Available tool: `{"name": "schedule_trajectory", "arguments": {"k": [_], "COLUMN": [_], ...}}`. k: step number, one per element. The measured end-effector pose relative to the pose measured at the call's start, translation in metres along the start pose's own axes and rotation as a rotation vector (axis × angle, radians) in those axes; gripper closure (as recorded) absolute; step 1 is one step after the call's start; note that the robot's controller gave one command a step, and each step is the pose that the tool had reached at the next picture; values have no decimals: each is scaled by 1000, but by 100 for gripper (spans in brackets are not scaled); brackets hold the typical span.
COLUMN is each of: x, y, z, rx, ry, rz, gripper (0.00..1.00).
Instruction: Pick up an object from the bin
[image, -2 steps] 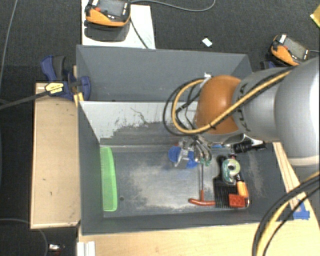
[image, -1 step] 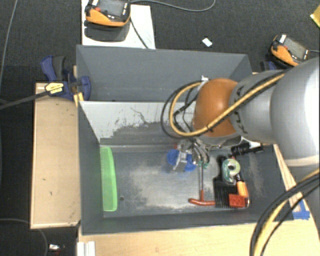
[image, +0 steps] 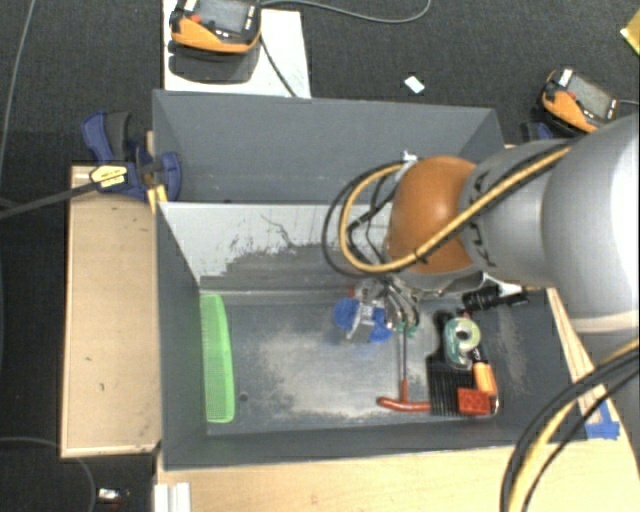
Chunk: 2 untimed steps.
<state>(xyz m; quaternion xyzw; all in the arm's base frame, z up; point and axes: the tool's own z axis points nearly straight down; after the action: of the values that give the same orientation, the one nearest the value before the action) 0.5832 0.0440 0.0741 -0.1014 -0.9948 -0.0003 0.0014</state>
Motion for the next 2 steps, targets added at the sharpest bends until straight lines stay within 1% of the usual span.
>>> {"name": "schedule_trajectory", "arguments": {"k": [1, 2], "x": [-1, -1], "y": [0, 0], "z": [-9, -11], "rx": [-1, -2], "ry": [-2, -3], "rz": [-1, -1], "gripper": [100, 100]}}
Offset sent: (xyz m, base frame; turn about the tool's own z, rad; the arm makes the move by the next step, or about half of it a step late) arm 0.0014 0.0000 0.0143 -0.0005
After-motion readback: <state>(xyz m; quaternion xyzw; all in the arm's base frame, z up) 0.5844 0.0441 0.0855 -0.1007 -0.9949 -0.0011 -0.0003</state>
